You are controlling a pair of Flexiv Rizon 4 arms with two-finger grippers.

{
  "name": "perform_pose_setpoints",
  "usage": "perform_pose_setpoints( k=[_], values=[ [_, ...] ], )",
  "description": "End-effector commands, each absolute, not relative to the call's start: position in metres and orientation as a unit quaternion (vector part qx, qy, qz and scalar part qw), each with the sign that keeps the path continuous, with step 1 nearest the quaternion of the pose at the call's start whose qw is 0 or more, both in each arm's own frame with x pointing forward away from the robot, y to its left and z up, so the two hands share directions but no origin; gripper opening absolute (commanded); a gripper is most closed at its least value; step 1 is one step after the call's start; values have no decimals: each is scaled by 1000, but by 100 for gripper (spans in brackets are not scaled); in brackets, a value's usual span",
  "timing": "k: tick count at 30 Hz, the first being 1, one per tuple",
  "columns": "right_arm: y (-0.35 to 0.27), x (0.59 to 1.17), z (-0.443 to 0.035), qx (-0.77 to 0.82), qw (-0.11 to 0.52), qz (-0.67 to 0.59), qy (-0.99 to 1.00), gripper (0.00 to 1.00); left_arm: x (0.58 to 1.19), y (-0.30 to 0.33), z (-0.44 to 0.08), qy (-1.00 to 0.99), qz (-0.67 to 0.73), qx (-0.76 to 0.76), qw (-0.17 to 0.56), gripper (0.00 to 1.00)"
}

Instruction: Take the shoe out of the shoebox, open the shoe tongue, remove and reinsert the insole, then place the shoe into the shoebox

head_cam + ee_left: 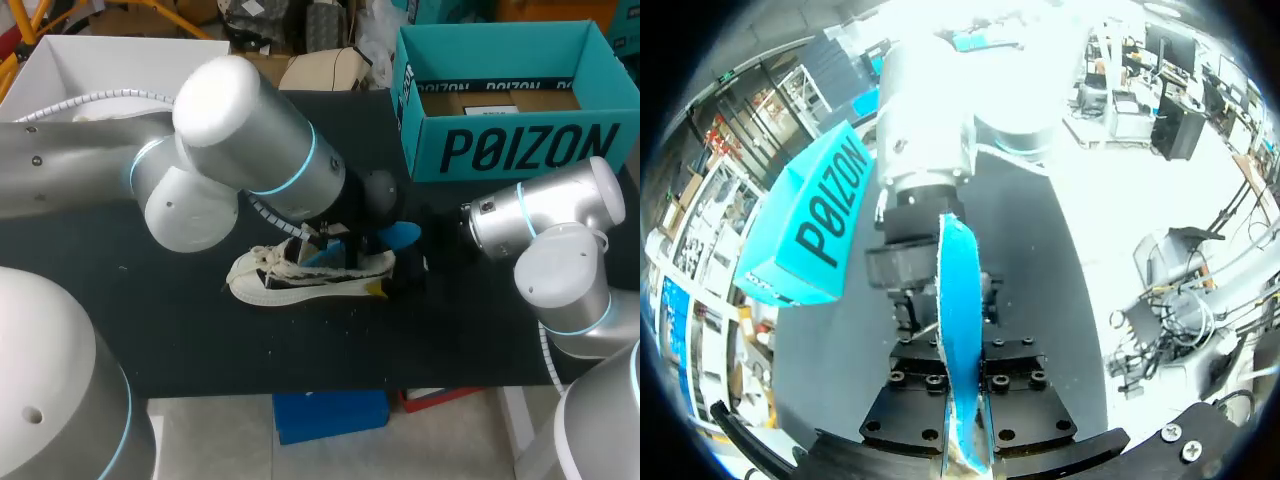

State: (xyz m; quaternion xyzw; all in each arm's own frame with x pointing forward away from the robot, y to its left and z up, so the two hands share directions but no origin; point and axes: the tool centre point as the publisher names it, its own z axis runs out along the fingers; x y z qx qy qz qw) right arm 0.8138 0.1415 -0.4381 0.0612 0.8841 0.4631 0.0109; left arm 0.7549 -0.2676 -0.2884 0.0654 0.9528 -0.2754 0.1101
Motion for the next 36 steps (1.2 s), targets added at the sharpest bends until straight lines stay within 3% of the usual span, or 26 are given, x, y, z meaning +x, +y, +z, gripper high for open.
perform_pose_setpoints(
  k=[1,4,8,28,36],
  values=[
    [142,816,-442,62,11,462,884,0,754,-262,-262,933,-335,82,97,0],
    [142,816,-442,62,11,462,884,0,757,-267,-239,916,-383,99,68,0],
    [142,816,-442,62,11,462,884,0,771,-263,-214,862,-475,172,-33,0],
    [142,816,-442,62,11,462,884,0,768,-261,-214,864,-476,161,-39,0],
    [142,816,-442,62,11,462,884,0,759,-242,-163,819,-564,105,-26,0]
  ],
)
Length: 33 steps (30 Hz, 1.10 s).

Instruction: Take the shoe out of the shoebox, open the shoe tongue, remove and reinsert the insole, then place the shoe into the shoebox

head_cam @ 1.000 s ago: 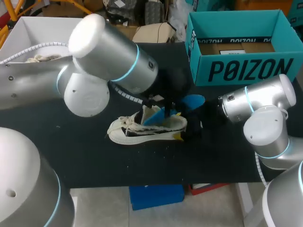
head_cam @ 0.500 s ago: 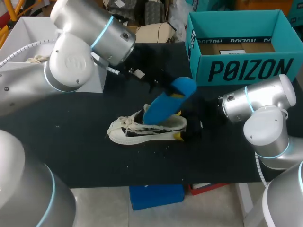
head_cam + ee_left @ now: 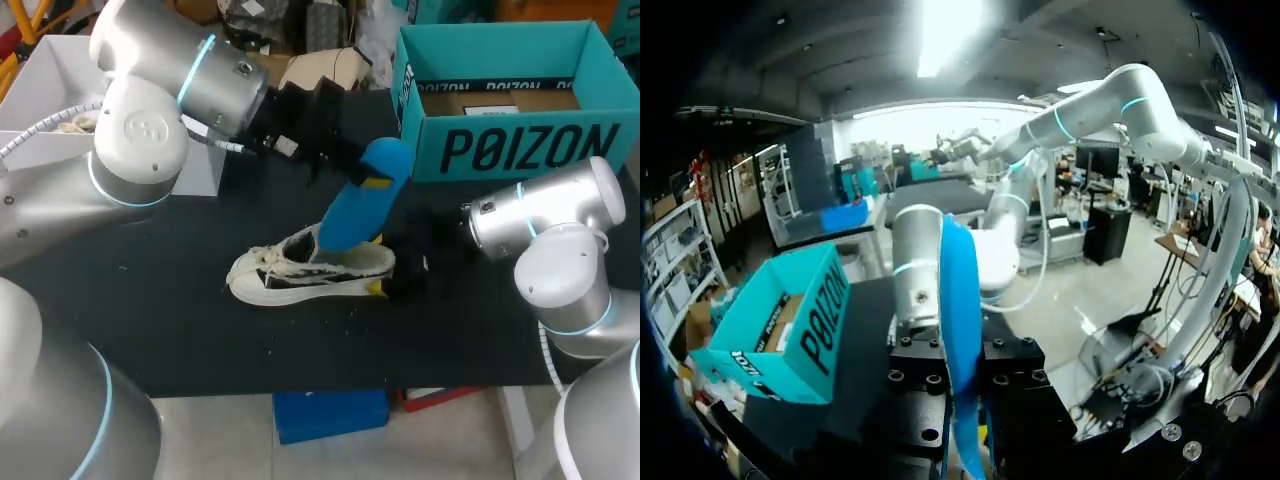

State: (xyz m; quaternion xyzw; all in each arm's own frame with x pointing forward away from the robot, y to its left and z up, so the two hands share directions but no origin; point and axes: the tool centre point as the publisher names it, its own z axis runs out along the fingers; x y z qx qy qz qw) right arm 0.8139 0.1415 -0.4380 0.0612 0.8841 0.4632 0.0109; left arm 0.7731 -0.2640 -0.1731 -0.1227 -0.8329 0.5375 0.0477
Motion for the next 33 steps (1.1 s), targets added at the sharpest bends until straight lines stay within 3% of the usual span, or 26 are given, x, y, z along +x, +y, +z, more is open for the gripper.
perform_pose_setpoints(
  k=[1,16,33],
  values=[
    [142,816,-442,62,11,462,884,0,759,-240,-159,-817,568,-95,28,0],
    [142,816,-442,62,11,462,884,0,748,-250,-92,-773,618,-46,134,0],
    [142,816,-442,62,11,462,884,0,738,-262,-32,-774,619,-42,130,0]
  ],
)
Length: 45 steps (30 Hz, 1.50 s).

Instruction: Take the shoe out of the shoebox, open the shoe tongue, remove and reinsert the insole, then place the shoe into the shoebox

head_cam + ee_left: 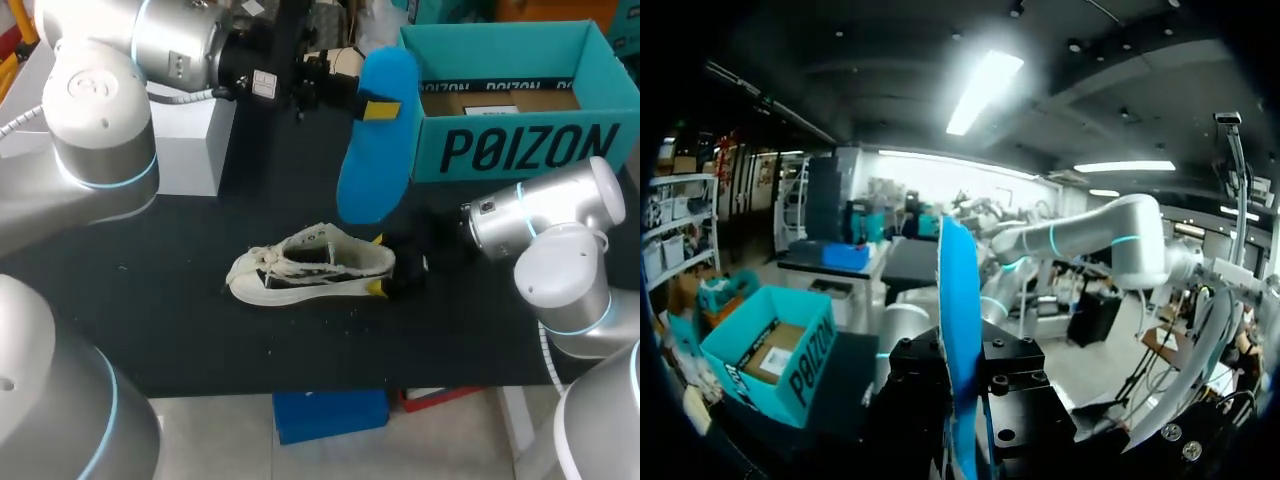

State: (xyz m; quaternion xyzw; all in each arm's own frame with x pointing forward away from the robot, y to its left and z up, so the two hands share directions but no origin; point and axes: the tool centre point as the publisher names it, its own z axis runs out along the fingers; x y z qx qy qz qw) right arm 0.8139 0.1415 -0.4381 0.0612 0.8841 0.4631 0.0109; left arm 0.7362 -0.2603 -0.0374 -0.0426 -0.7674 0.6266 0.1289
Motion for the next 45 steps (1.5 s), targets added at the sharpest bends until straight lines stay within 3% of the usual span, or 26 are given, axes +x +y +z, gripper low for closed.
perform_pose_setpoints(
  k=[1,12,19,23,42,44,45],
  values=[
    [142,816,-442,62,11,462,884,0,738,-262,-32,-774,619,-42,130,0],
    [142,816,-442,62,11,462,884,0,738,-262,-32,-774,619,-42,130,0],
    [142,816,-442,62,11,462,884,0,737,-263,-19,-740,627,31,242,0],
    [142,816,-442,62,11,462,884,0,730,-267,0,-735,625,28,260,0],
    [142,816,-442,62,11,462,884,0,719,-266,40,-735,641,44,217,0],
    [142,816,-442,62,11,462,884,13,719,-266,40,-735,641,44,217,0],
    [142,816,-442,62,11,462,884,40,719,-266,40,-735,641,44,217,0]
  ],
)
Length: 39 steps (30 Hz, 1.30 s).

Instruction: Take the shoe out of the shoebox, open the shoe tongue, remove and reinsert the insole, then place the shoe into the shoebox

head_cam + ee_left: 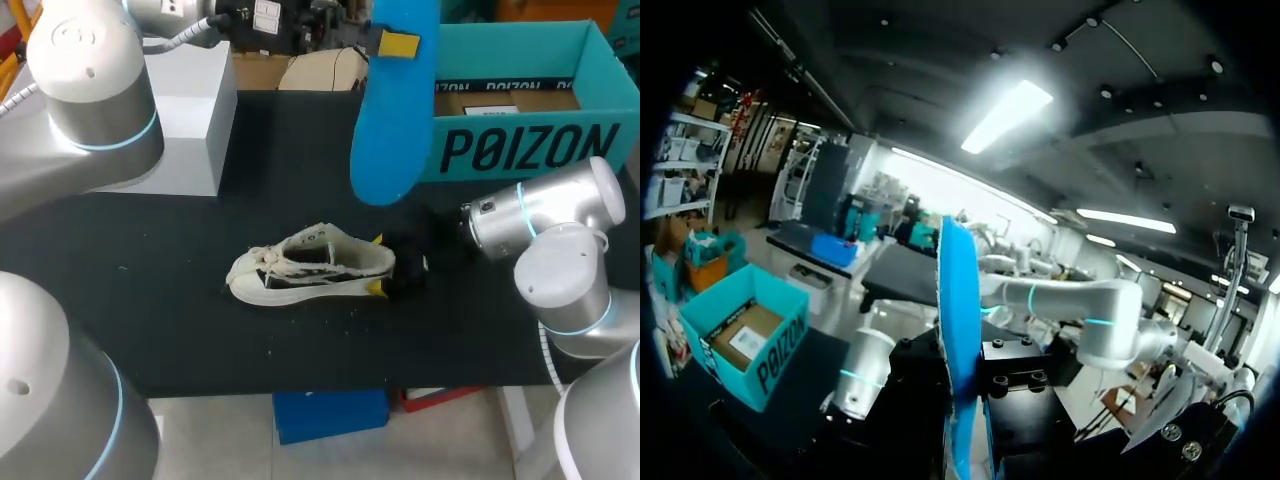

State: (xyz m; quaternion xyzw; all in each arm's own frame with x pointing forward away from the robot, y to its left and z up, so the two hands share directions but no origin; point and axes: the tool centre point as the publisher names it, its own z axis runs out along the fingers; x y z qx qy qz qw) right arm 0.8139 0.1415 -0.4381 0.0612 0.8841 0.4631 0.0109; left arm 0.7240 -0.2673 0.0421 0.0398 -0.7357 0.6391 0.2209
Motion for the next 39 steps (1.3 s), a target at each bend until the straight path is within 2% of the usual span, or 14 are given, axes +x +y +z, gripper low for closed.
perform_pose_setpoints(
  k=[1,10,25,39],
  values=[
    [140,816,-438,64,17,456,887,100,719,-266,40,-735,641,44,217,0],
    [112,835,-410,18,60,382,922,100,719,-266,40,-735,641,44,217,0],
    [113,846,-386,-123,27,236,964,100,719,-266,40,-735,641,44,217,0],
    [118,844,-381,-140,16,143,980,100,719,-266,40,-735,641,44,217,0]
  ],
)
